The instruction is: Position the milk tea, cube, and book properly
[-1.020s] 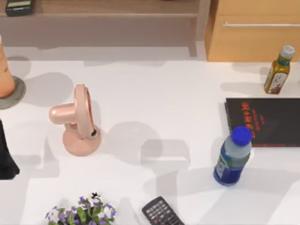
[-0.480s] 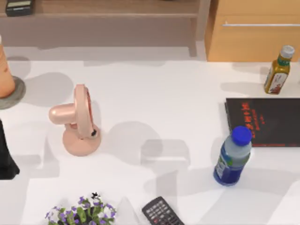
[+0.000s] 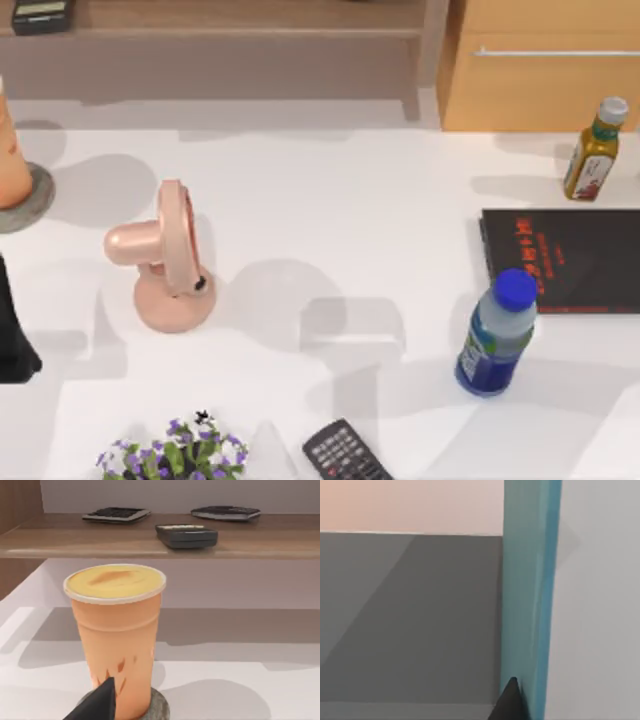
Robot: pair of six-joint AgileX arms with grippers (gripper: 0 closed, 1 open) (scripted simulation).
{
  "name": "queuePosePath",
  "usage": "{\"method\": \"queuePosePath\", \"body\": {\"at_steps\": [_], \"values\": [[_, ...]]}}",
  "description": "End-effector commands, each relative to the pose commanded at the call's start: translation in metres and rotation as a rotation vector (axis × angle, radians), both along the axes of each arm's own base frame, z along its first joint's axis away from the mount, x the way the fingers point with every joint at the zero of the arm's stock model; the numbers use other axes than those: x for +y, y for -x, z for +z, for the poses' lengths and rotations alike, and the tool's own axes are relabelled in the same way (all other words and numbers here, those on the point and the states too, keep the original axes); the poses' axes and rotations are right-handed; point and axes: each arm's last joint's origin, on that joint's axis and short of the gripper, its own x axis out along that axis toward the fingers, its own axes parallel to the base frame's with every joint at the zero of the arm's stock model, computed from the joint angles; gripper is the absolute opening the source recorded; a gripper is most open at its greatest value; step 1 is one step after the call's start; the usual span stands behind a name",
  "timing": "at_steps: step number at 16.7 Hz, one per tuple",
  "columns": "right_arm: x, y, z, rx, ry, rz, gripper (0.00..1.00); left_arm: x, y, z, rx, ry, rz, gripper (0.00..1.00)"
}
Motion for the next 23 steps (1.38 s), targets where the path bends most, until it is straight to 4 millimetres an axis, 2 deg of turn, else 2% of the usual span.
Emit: {"method": "queuePosePath", "body": {"at_steps": [16,19,23], "values": [[0.001,0.011,0.012,-0.005,-0.005,-0.003,0.0,0.0,0.0,0.0,0.0,0.0,0.0,1.0],[0.008,0.025,0.027,-0.03,-0.042,-0.041,0.0,0.0,0.0,0.0,0.0,0.0,0.0,1.0],[0.033,0.061,0.054,-0.087,-0.165,-0.117,0.0,0.0,0.0,0.0,0.0,0.0,0.0,1.0]]}}
